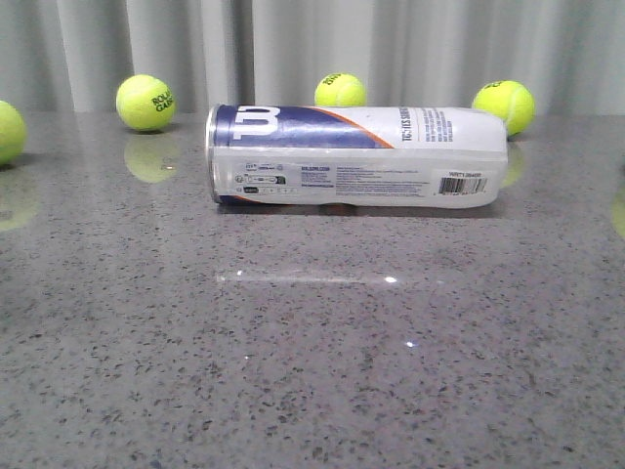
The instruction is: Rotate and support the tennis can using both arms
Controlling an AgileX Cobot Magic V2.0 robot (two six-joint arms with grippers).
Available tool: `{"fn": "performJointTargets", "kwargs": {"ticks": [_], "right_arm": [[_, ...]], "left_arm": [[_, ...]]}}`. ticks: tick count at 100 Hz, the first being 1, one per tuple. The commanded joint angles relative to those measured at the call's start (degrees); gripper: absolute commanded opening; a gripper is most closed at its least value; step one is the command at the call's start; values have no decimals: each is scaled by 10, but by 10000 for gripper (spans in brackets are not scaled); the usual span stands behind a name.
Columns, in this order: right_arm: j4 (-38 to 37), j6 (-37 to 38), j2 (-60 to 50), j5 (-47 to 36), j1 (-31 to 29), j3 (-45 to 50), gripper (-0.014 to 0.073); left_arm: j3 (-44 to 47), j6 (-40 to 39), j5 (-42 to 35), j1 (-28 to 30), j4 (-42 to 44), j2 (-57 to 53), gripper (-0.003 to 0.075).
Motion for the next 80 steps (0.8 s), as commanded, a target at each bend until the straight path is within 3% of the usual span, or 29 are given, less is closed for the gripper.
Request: {"fn": "performJointTargets", "kwargs": {"ticks": [1, 23, 44, 80], "right_arm": [[1, 0, 4, -44, -5, -15, -68], [1, 0, 4, -44, -5, -15, -68], [1, 0, 4, -44, -5, -15, -68], [1, 0, 4, -44, -5, -15, -68]], "left_arm": [[-21, 57, -34, 1, -102, 35, 595], [-21, 296, 10, 1, -395, 148, 595], [-21, 475, 93, 1, -597, 271, 595], [-103, 582, 233, 1, -653, 455, 595]]}}
